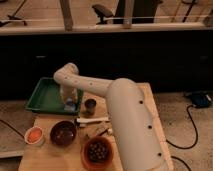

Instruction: Wipe tray with sponge

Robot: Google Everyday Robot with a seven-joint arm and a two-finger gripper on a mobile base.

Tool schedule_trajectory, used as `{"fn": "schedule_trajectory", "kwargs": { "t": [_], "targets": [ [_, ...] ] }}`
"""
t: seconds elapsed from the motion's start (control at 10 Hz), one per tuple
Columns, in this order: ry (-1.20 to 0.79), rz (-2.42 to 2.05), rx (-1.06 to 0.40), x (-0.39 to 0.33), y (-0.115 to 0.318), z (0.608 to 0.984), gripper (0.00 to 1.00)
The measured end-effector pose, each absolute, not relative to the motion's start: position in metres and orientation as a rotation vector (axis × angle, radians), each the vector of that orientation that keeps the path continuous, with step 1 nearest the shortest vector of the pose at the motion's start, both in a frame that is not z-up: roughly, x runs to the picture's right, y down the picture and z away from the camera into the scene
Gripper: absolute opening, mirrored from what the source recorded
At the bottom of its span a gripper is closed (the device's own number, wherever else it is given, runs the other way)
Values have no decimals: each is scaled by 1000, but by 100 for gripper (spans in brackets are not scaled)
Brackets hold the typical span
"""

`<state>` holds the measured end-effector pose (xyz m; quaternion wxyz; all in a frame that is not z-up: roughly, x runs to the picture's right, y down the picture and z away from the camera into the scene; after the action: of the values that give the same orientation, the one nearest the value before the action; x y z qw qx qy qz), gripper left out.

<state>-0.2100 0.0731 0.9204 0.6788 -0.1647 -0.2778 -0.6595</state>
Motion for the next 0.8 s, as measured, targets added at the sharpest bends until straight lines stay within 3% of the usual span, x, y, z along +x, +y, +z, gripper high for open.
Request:
{"fn": "schedule_trajectory", "kwargs": {
  "t": [0.8],
  "targets": [
    [-705,-1483,-293,-228,49,937,0]
  ]
}}
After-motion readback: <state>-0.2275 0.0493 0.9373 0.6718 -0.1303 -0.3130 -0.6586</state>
